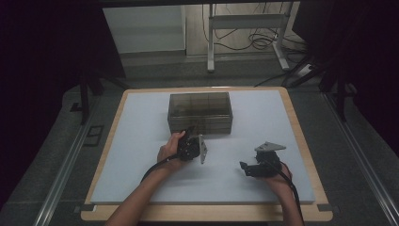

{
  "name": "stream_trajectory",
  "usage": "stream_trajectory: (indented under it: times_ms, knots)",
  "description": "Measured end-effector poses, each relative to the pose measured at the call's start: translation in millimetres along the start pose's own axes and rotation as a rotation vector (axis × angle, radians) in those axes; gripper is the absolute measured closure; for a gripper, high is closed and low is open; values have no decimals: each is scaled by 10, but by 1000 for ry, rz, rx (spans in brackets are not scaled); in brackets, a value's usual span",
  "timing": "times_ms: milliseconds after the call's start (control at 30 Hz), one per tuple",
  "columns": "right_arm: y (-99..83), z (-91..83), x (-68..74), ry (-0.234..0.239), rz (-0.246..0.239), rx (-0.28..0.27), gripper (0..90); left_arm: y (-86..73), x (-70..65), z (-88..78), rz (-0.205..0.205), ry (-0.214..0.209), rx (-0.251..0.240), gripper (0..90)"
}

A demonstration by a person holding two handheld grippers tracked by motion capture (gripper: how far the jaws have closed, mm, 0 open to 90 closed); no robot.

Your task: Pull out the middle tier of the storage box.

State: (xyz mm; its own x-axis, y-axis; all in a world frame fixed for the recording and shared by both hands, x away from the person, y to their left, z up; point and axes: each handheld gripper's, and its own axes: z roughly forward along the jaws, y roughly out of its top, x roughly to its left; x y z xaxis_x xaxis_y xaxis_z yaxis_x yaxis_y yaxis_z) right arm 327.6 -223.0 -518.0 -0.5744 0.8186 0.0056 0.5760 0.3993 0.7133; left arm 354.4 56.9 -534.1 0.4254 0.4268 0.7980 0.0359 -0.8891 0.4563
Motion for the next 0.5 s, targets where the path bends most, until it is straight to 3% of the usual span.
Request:
stream_trajectory:
  times_ms: [500]
  knots:
    - [-1,0,-1,0,-2,1,165,107,0,33,51,17,-9,472]
